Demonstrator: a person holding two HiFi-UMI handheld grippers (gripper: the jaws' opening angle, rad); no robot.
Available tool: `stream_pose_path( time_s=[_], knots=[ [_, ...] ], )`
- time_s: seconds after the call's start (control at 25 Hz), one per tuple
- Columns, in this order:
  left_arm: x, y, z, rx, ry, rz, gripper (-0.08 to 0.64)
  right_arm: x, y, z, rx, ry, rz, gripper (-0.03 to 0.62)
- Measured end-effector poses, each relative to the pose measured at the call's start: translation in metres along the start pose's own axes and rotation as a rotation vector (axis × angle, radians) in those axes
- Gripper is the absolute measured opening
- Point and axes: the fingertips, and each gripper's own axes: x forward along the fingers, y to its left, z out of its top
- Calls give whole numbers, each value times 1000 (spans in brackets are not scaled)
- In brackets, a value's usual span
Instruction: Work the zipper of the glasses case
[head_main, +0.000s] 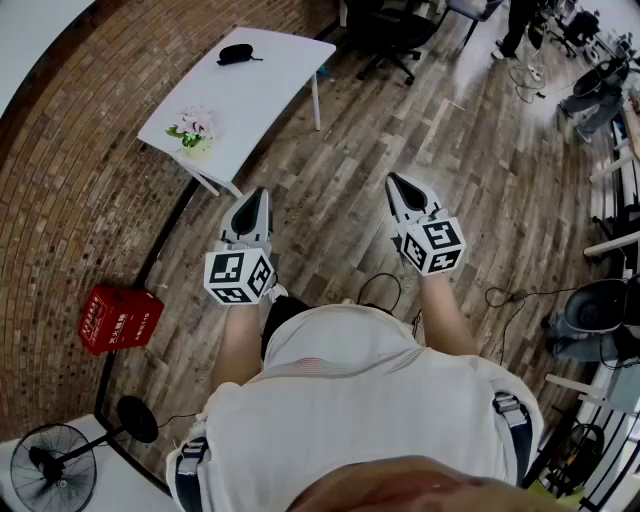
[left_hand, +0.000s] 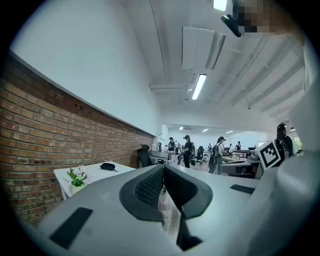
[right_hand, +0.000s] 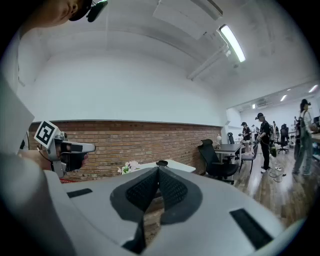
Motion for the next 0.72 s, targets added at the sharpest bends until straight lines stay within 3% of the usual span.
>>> stream_pose_path(
  time_s=[0.72],
  knots=[
    [8,-13,-6,-15,2,-15,18,-3,-13,-3,-7,1,-4,52]
  ],
)
